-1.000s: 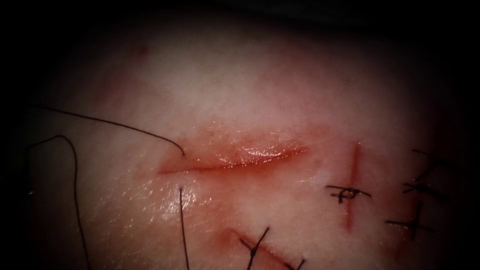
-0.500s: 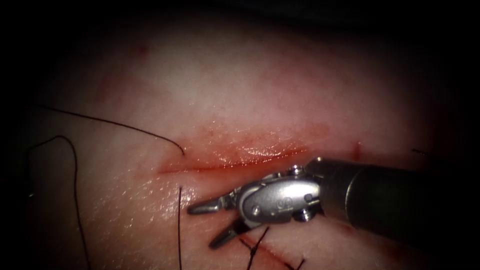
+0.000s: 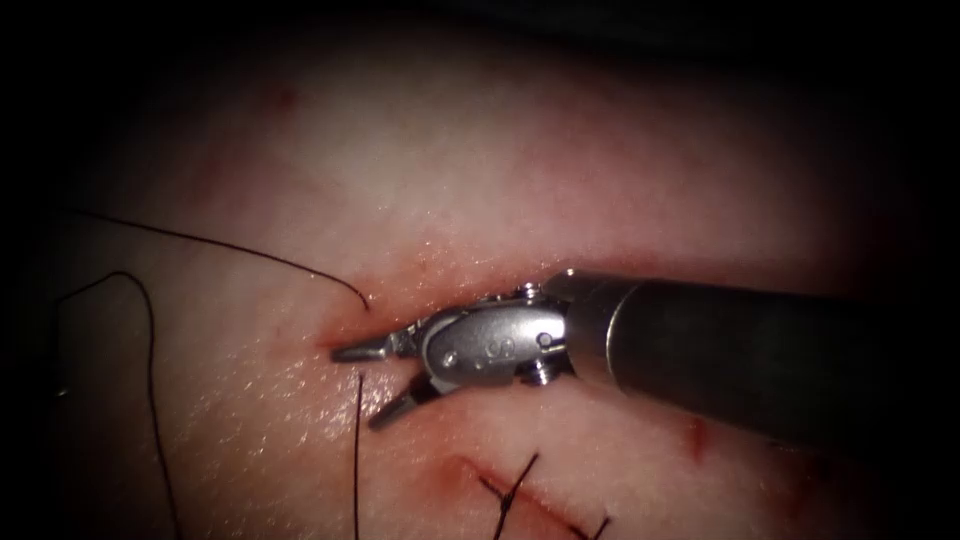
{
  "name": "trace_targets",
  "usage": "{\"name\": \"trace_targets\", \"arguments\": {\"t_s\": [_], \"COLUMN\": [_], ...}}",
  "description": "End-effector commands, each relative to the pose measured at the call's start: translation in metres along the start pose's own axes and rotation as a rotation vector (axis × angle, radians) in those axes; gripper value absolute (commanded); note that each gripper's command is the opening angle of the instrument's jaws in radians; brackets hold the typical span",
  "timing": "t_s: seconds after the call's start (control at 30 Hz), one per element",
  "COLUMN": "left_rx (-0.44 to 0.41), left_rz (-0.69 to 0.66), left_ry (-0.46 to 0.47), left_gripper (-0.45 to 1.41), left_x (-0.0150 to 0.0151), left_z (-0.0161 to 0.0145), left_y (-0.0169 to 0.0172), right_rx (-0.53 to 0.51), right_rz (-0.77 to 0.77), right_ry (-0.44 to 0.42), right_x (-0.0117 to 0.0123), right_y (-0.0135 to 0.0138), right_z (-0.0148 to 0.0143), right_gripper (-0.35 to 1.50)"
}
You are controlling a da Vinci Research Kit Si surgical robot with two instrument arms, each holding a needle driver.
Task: Wound Closure
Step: Using the right jaws, pull the suture through the skin until a short tail remains.
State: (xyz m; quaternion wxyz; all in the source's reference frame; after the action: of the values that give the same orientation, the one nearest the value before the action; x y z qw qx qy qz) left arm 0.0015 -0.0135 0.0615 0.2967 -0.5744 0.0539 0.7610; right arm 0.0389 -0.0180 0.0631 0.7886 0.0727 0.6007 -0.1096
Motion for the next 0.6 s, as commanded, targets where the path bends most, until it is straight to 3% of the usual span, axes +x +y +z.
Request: {"name": "trace_targets", "arguments": {"t_s": [0.03, 0.07, 0.1, 0.13, 0.37, 0.6], "left_rx": [-0.002, -0.002, -0.002, -0.002, -0.003, -0.003], "left_rz": [0.001, 0.001, 0.0, 0.0, 0.0, 0.0], "left_ry": [0.002, 0.002, 0.002, 0.002, 0.002, 0.002], "left_gripper": [-0.45, -0.45, -0.45, -0.45, -0.45, -0.45], "left_x": [-0.0005, -0.0005, -0.0006, -0.0006, -0.0005, -0.0006], "left_z": [0.0007, 0.0007, 0.0007, 0.0007, 0.0006, 0.0007], "left_y": [-0.0001, -0.0001, -0.0001, -0.0001, -0.0001, -0.0002], "right_rx": [0.001, 0.001, -0.016, -0.019, 0.008, 0.055], "right_rz": [0.004, 0.022, 0.086, 0.087, 0.066, 0.037], "right_ry": [0.002, 0.003, -0.015, -0.017, -0.043, -0.01], "right_x": [-0.0002, -0.0002, -0.0002, -0.0002, 0.0, 0.0029], "right_y": [0.0004, 0.0003, 0.0, 0.0, -0.0005, -0.0041], "right_z": [0.001, 0.0009, 0.0007, 0.0007, 0.0004, -0.0016], "right_gripper": [1.23, 1.0, -0.08, -0.35, -0.35, -0.35]}}
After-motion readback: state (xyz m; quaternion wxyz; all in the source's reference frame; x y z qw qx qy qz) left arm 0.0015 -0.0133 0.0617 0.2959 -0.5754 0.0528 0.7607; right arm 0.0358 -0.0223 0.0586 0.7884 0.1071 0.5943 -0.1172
